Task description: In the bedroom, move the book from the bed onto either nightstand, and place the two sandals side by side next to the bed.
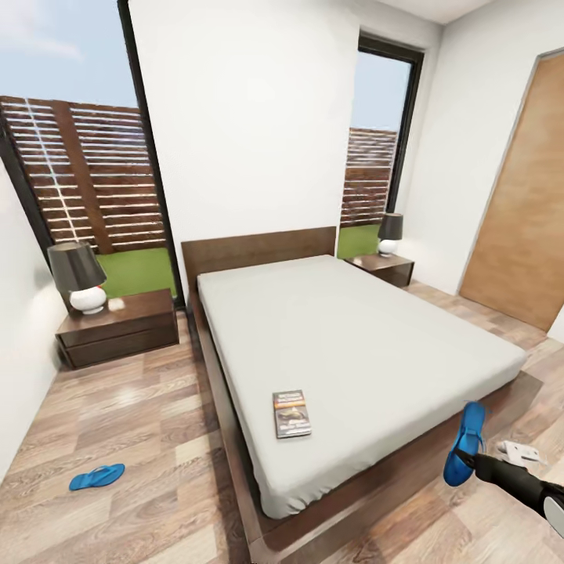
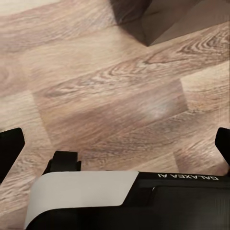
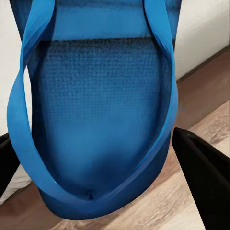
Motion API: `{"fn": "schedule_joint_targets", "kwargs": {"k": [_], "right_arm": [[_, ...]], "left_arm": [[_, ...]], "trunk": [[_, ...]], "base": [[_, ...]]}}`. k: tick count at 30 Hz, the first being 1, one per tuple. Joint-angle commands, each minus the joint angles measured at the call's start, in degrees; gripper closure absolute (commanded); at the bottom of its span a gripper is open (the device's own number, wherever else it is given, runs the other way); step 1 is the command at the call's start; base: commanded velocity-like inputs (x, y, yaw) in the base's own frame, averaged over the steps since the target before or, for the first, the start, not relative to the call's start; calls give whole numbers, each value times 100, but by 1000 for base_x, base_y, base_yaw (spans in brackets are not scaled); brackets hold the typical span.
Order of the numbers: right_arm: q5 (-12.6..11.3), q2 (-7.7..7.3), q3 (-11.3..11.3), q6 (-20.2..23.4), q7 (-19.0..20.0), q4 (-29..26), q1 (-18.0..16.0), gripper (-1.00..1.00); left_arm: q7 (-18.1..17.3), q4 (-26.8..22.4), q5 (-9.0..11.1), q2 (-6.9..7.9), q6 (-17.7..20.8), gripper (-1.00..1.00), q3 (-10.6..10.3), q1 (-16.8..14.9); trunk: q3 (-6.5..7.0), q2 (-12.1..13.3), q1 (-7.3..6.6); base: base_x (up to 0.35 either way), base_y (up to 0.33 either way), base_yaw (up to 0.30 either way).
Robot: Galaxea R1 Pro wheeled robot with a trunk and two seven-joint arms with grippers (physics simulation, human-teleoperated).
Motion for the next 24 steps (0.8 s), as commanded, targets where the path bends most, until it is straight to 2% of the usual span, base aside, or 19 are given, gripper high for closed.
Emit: {"fn": "schedule_joint_targets", "kwargs": {"k": [1,24], "right_arm": [[-65,-8,23,24,2,-7,-3,100],[-67,-8,22,33,3,-15,-3,100]], "left_arm": [[-19,14,58,-1,-21,-100,-35,-6],[-27,18,58,-1,-21,-100,-35,-6]], "trunk": [[-9,-4,0],[-67,-4,0]], "base": [[0,0,291],[0,0,290]]}}
